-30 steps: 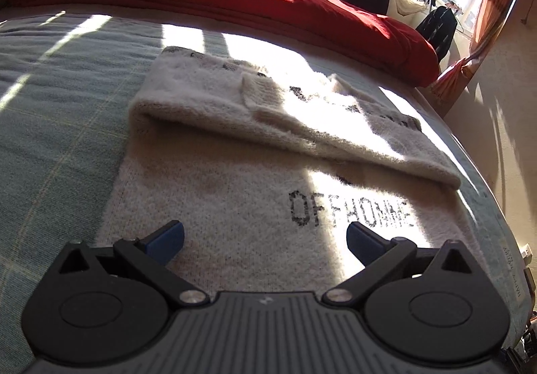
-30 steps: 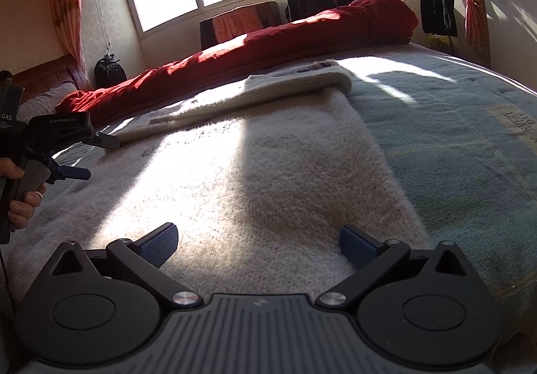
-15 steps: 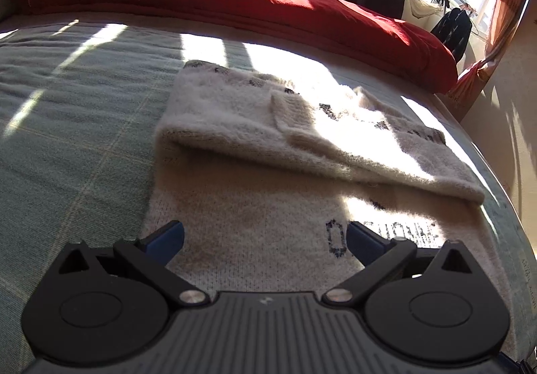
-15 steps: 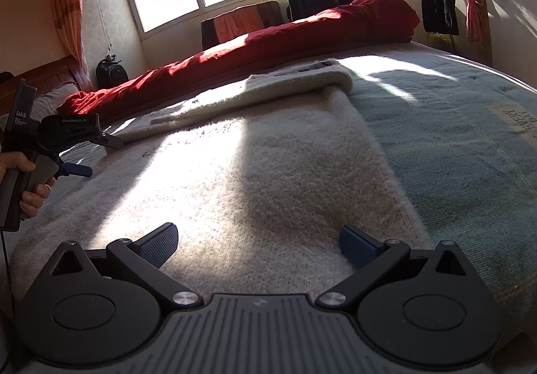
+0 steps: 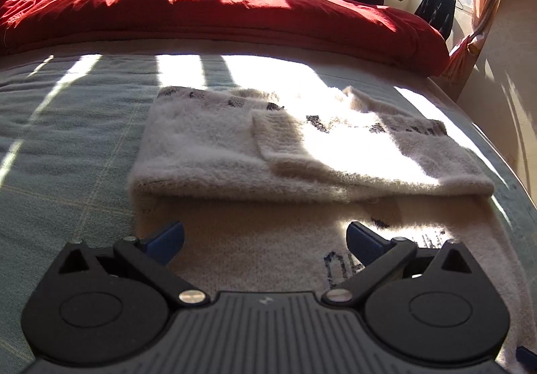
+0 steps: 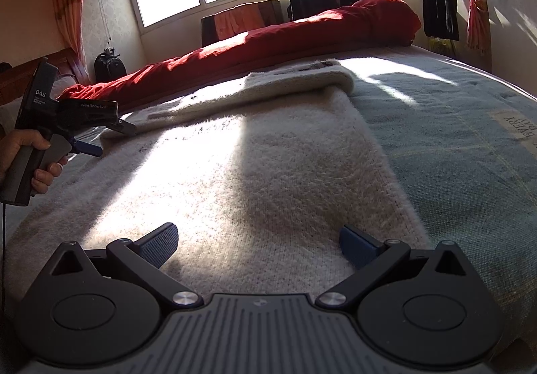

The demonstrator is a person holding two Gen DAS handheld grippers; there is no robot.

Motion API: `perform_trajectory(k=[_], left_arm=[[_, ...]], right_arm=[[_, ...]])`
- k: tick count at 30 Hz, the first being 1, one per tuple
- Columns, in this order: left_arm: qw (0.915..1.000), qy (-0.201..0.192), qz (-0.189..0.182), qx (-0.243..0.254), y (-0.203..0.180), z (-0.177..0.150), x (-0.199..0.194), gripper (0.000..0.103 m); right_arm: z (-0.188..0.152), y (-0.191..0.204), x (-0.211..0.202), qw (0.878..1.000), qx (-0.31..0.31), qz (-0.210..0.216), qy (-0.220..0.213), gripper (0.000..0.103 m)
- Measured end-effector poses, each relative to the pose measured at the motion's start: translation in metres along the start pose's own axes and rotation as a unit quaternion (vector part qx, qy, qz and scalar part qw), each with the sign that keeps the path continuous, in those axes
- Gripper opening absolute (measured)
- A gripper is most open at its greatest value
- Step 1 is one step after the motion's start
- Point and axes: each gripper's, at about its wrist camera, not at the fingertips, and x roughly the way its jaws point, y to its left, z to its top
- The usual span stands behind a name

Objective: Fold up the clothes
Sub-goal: 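Lower the open left tool toward the folded sweater's hem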

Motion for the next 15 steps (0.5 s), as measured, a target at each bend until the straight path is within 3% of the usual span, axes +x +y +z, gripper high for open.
perform_trajectory(k=[6,11,15], left_arm=[[0.9998,-0.017,-0.003,0.011,-0.011,0.041,0.027,0.102],[0.9985,0.033,0.037,-0.021,0.015,0.031,0.059,0.102],[0.9993,0.013,0.034,-0.012,0.013,0.027,0.042,0.102]], right_arm=[[0.002,-0.001,0.001,1.000,0.001,0.001,0.001,0.103],[0.003,-0.001,0.001,1.000,0.002,0.002,0.003,0.103],[0.003,-0.002,0.001,1.000,0.003,0.003,0.003,0.103]])
